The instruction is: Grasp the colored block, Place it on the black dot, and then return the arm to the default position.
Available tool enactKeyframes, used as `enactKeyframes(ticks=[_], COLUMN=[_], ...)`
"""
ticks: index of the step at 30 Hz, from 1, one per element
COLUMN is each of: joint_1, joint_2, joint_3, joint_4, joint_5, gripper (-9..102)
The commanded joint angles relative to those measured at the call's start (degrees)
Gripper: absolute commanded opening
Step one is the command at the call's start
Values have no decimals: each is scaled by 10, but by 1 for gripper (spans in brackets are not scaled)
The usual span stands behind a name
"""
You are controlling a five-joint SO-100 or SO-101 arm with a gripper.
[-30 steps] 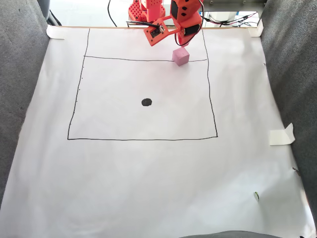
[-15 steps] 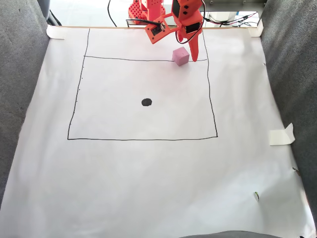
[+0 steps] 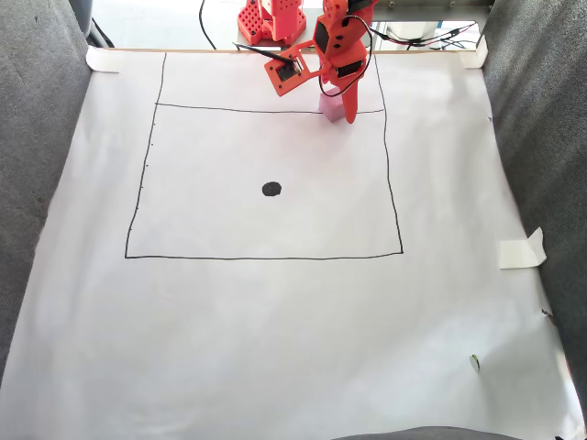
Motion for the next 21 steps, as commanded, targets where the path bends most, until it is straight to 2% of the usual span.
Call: enactKeyframes(ticks=[1,21], joint_1=[-4,-2], joint_2=[4,-20], joint_3=[4,11], joint_4=[-9,-46], joint_5=[-9,-19], gripper=[46,45])
